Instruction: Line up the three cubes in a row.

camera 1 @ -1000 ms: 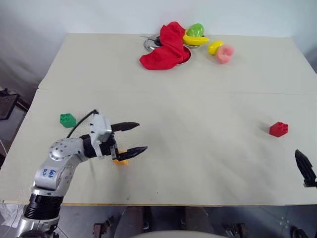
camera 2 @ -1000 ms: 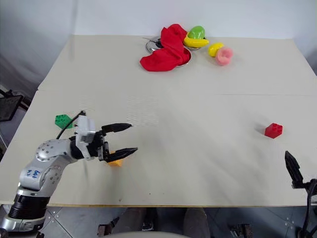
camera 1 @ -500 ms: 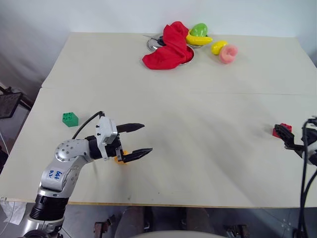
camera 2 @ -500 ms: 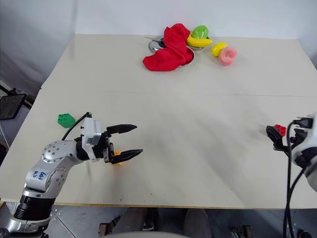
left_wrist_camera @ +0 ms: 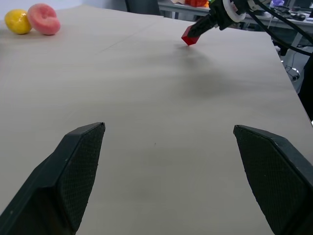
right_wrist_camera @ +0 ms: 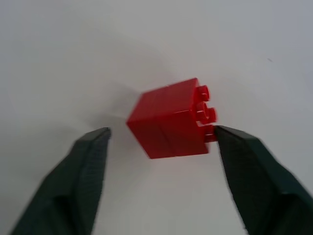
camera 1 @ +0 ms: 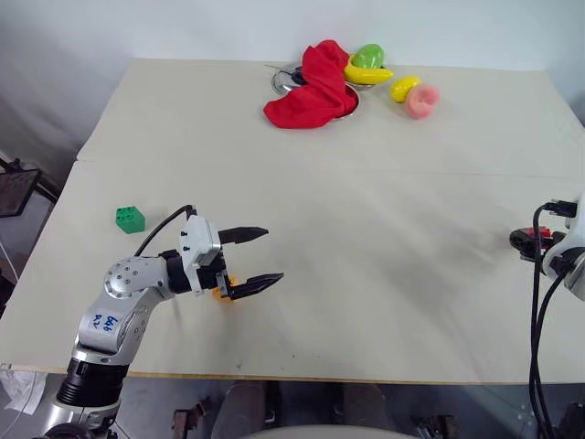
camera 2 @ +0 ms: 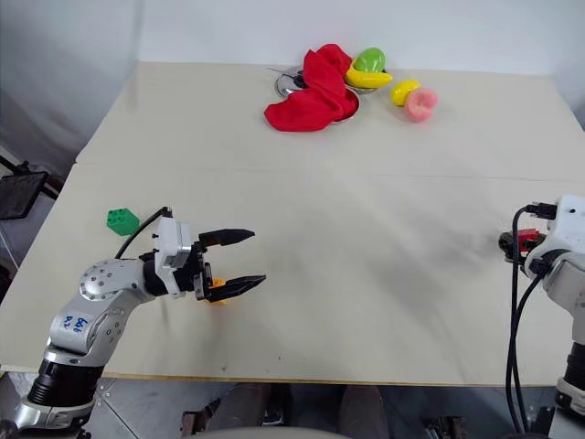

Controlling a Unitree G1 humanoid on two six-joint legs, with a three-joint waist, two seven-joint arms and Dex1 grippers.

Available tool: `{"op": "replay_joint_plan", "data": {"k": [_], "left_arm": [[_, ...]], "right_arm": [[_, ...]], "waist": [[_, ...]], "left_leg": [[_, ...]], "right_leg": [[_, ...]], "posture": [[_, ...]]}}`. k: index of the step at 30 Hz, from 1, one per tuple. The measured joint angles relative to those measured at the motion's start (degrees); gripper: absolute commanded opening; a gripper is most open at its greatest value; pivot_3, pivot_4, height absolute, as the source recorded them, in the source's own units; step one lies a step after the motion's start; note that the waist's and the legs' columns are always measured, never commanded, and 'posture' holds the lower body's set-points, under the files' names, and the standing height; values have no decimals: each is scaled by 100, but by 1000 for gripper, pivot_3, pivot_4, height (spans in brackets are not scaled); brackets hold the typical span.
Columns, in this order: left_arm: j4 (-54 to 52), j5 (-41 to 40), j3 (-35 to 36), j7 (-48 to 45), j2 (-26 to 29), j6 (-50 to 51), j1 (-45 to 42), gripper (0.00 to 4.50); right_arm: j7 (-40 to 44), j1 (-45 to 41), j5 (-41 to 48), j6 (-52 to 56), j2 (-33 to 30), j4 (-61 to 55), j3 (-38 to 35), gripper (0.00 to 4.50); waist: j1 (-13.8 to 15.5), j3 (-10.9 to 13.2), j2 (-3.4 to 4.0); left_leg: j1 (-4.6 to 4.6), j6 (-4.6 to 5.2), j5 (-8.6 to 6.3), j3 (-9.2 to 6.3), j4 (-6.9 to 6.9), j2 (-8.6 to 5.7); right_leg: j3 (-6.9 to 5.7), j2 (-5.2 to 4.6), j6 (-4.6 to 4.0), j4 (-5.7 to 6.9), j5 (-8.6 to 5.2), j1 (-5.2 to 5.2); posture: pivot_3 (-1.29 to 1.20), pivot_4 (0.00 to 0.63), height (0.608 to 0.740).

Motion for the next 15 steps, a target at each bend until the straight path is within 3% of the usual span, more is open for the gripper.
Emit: {"op": "replay_joint_plan", "data": {"k": [2, 15], "left_arm": [[-26, 3, 0, 5, 0, -10, 0, 4500], [-43, 6, 10, 62, -46, -75, 0, 4500]], "right_arm": [[147, 4, -81, -57, 111, 69, 75, 2036], [1217, 307, -616, -1141, 130, -76, 300, 2039]], "waist": [[-74, 0, 0], [-75, 1, 2]], "left_leg": [[2, -1, 0, 3, 0, 3], [5, -6, 2, 6, -2, 7]], "right_leg": [[2, 3, 0, 0, 0, 0], [8, 8, 0, -2, 0, -1]], "posture": [[0, 150, 740], [0, 150, 740]]}}
